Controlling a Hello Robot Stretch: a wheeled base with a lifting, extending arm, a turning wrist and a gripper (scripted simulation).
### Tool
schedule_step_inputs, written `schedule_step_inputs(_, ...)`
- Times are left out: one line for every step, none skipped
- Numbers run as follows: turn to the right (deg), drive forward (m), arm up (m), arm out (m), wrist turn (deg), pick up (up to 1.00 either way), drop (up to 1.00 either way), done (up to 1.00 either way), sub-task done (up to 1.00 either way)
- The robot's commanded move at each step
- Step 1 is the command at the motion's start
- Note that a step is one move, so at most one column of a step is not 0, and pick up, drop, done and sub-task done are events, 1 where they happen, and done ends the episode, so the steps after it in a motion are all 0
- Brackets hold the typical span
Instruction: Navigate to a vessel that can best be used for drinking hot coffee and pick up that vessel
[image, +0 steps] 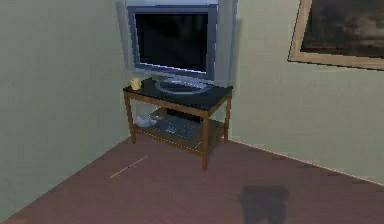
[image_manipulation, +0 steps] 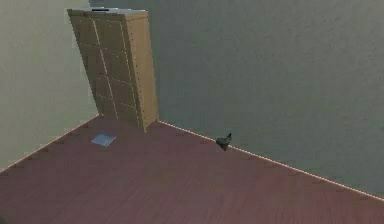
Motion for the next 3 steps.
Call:
schedule_step_inputs(0.0,0.45,0.00,0.00,0.0,0.00,0.00,0.00,0.00)
schedule_step_inputs(-15.0,0.00,0.00,0.00,0.0,0.00,0.00,0.00,0.00)
schedule_step_inputs(0.0,0.65,0.00,0.00,0.0,0.00,0.00,0.00,0.00)
